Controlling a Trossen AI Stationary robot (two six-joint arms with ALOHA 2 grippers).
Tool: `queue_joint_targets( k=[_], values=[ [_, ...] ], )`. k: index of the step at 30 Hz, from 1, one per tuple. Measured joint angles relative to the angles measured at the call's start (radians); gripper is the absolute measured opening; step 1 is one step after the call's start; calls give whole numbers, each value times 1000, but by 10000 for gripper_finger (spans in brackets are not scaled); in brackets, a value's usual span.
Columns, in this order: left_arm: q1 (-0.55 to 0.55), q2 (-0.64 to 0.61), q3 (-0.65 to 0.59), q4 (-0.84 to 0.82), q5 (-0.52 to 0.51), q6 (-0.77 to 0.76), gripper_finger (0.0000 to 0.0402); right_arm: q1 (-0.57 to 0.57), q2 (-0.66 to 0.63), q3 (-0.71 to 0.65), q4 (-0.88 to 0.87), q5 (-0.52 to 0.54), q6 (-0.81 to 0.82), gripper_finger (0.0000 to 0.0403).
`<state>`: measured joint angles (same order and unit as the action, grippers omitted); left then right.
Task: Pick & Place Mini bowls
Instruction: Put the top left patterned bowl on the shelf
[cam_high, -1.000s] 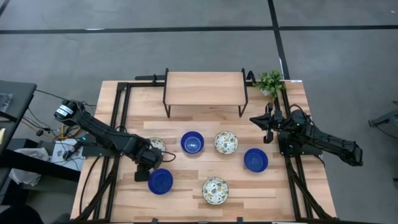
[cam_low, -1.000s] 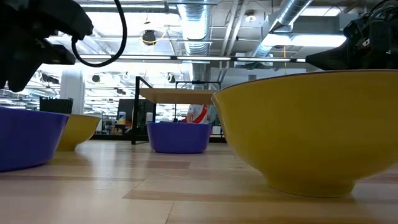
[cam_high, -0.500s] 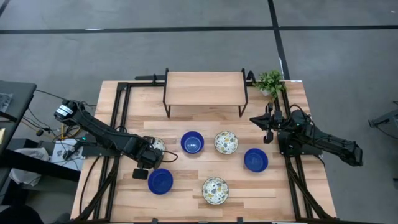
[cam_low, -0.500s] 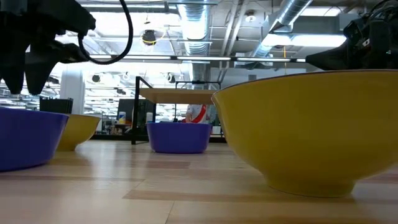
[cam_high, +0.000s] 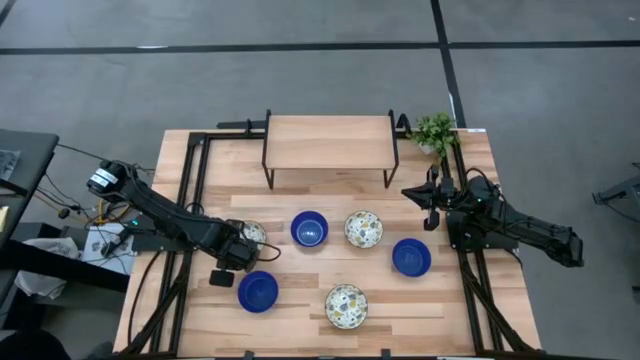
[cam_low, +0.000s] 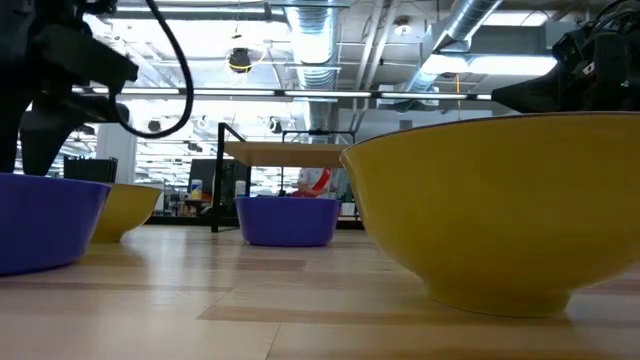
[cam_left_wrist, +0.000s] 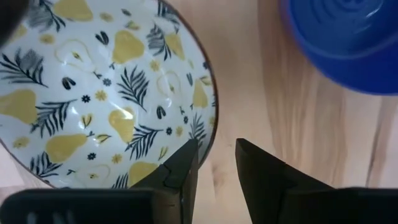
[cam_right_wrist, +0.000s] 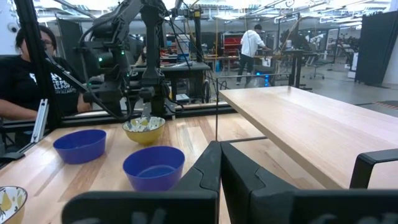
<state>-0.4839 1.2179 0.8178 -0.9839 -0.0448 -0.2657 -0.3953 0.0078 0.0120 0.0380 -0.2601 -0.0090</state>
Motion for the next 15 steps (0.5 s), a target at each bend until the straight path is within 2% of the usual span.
queue_joint_targets(
  k=[15],
  values=[
    [3, 0, -3, 54, -60, 110, 106, 0, 0, 0, 0, 0, 0, 0]
  ],
)
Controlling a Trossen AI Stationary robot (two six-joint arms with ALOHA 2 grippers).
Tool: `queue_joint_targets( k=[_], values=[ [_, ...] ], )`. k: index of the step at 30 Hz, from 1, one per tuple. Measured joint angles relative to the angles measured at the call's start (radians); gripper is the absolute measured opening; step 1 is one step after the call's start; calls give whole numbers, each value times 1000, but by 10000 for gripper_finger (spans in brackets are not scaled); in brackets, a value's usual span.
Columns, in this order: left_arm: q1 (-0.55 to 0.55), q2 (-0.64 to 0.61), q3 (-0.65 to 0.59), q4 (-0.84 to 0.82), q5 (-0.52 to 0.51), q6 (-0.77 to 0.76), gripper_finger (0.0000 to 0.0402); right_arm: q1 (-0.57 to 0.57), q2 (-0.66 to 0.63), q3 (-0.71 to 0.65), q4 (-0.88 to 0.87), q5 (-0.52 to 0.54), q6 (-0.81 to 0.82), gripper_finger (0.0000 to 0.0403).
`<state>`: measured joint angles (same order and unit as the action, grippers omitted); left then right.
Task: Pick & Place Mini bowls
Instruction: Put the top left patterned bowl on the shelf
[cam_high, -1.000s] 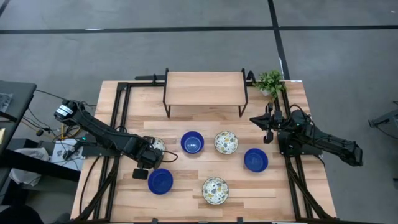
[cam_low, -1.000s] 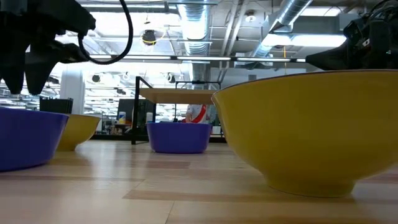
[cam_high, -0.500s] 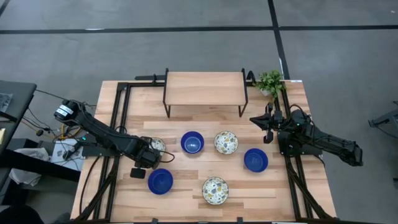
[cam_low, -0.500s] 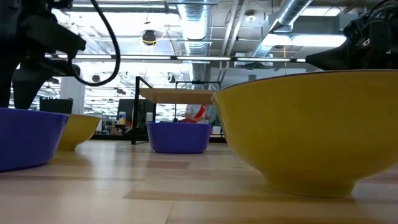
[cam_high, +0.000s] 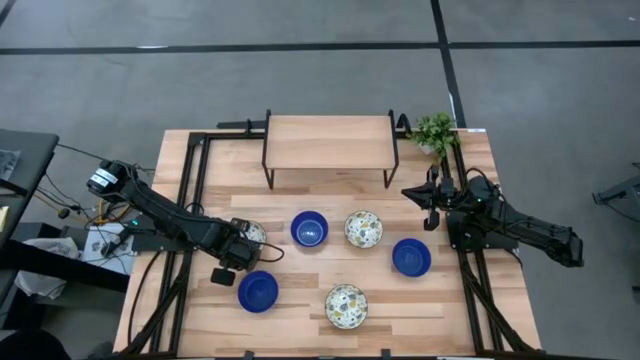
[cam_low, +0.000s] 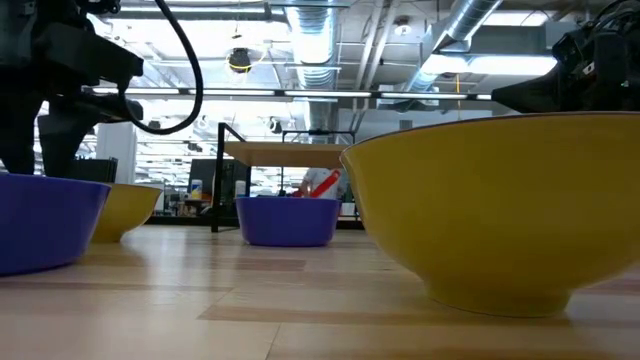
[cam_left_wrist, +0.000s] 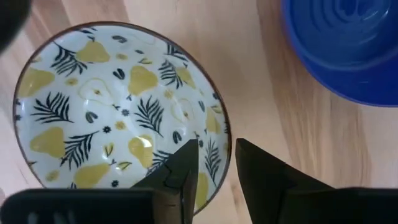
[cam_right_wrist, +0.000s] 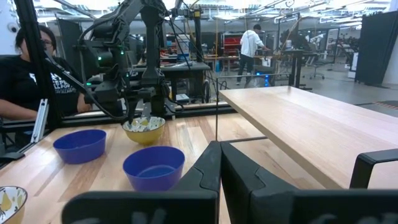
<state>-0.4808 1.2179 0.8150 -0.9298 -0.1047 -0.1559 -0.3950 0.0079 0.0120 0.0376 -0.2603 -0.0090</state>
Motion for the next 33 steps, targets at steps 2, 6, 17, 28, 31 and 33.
queue_joint_targets(
  k=[2, 6, 17, 28, 31, 33],
  values=[
    [0, 0, -10, 25, 0, -1, 106, 0, 0, 0, 0, 0, 0, 0],
    [0, 2, -50, 67, 0, -4, 106, 0, 0, 0, 0, 0, 0, 0],
    [12, 7, -54, 86, -53, -20, 106, 0, 0, 0, 0, 0, 0, 0],
    [11, 13, -60, 91, -67, -23, 106, 0, 0, 0, 0, 0, 0, 0],
    [11, 41, -60, 93, -75, -27, 106, 0, 0, 0, 0, 0, 1, 0],
    [11, 65, -60, 93, -76, -28, 106, 0, 0, 0, 0, 0, 1, 0]
  ],
)
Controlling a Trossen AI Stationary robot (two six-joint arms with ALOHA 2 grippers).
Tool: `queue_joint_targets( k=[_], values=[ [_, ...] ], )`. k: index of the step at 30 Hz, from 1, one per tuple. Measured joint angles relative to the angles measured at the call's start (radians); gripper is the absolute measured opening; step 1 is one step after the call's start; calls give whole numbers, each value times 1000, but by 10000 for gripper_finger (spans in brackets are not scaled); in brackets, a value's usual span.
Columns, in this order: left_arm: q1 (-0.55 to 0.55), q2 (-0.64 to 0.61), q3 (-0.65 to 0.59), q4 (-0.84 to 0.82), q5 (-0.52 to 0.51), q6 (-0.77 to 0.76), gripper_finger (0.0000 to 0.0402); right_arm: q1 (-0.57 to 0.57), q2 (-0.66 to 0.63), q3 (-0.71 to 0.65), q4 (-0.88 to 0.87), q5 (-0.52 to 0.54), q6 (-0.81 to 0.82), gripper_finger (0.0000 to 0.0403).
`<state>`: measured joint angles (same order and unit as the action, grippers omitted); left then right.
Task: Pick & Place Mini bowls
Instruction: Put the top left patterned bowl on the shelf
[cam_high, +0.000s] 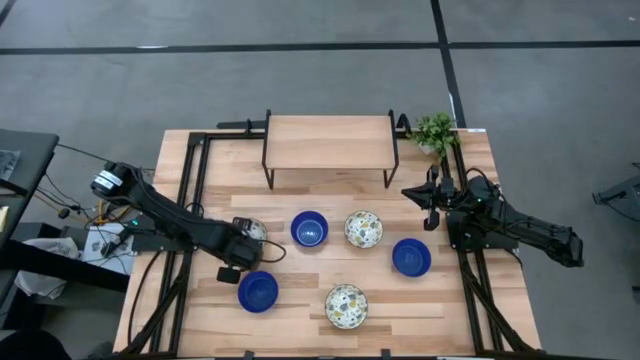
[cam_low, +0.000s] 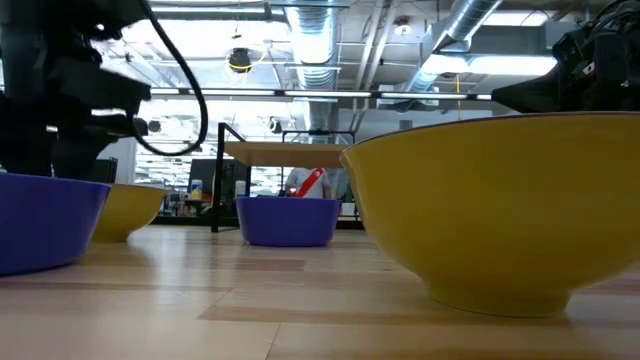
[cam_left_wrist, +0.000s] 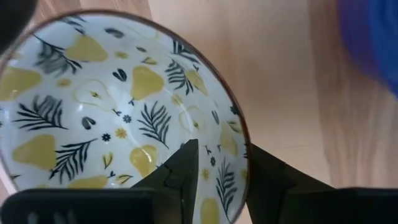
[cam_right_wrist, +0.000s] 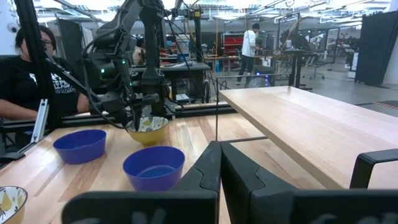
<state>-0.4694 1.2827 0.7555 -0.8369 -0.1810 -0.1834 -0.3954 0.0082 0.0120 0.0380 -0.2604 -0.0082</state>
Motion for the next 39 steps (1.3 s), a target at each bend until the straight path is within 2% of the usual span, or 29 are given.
queue_joint_targets(
  k=[7, 15, 26, 34, 39],
  values=[
    [0, 49, 1, 0, 1, -1, 96, 0, 0, 0, 0, 0, 0, 0],
    [-1, 14, 6, 5, -18, -3, 16, 0, 0, 0, 0, 0, 0, 0],
    [0, -39, 9, 4, 1, -13, 12, 0, 0, 0, 0, 0, 0, 0],
    [0, -48, 99, -21, -125, 11, 12, 0, 0, 0, 0, 0, 0, 0],
    [30, -48, 188, -57, -158, 73, 12, 0, 0, 0, 0, 0, 0, 0]
  ],
)
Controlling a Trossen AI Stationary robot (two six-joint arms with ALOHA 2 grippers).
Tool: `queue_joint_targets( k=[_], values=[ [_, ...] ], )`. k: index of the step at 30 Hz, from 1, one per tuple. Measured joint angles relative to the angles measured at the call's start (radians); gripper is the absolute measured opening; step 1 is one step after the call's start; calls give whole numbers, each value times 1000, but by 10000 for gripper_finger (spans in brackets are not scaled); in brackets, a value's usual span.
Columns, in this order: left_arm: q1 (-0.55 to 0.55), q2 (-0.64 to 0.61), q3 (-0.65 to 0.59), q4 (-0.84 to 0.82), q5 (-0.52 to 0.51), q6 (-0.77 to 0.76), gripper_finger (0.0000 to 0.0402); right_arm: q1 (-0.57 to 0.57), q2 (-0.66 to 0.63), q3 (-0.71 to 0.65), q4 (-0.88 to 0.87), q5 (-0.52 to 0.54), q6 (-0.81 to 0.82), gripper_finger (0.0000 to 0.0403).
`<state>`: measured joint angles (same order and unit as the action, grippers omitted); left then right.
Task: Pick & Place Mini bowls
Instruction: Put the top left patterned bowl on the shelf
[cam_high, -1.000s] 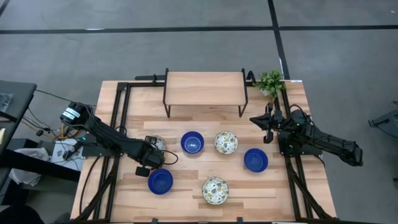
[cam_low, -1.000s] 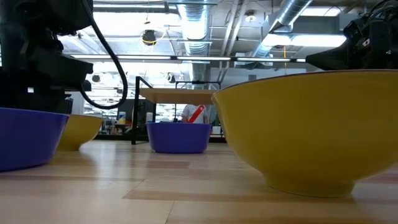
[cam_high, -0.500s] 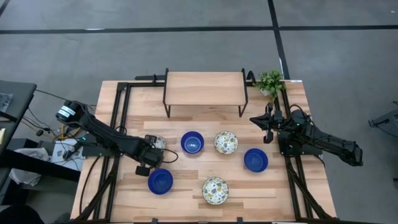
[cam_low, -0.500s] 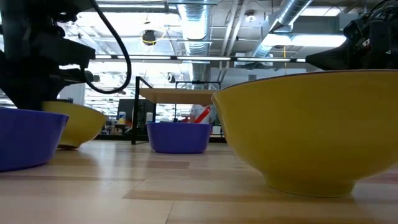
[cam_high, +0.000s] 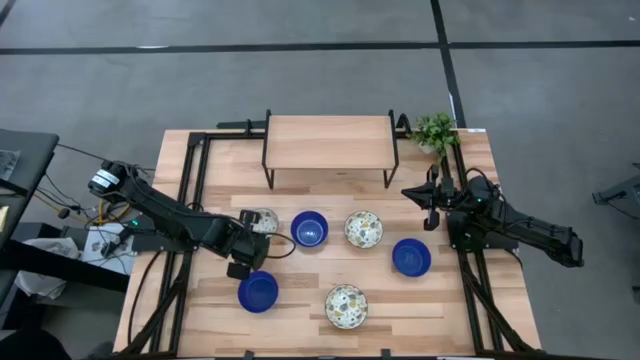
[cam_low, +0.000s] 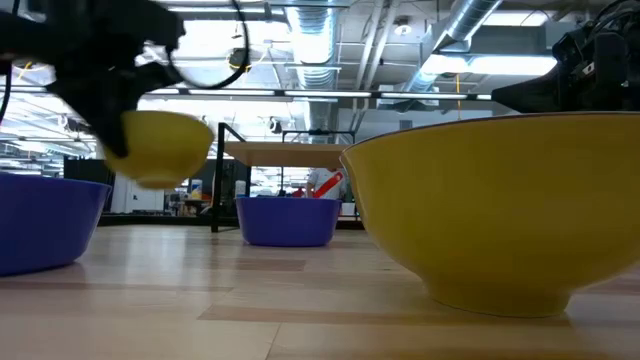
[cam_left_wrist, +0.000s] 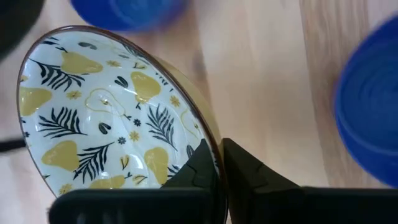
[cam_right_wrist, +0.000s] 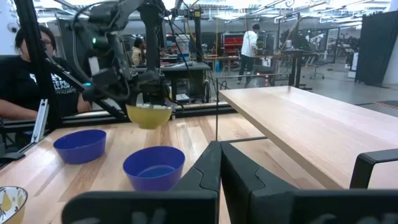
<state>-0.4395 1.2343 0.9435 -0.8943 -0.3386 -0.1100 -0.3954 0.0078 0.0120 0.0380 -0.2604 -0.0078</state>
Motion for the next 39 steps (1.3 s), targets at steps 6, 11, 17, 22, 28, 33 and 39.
queue_joint_targets(
  k=[6, 11, 17, 22, 28, 33, 39],
  values=[
    [67, 0, 132, -1, -52, 132, 12, 0, 0, 0, 0, 0, 4, 0],
    [121, 0, 243, 3, -122, 251, 12, 0, 0, 0, 0, 0, 24, 0],
    [191, 0, 344, 14, -167, 400, 12, 0, 0, 0, 0, 0, 34, 0],
    [251, 2, 405, 63, -215, 573, 12, 0, 0, 0, 0, 0, 34, 0],
    [317, 3, 434, 209, -237, 875, 17, 0, 0, 0, 0, 0, 35, 0],
    [366, 8, 434, 259, -237, 1033, 12, 0, 0, 0, 0, 0, 35, 0],
    [450, 18, 433, 260, -197, 1148, 12, 0, 0, 0, 0, 0, 37, 0]
  ],
)
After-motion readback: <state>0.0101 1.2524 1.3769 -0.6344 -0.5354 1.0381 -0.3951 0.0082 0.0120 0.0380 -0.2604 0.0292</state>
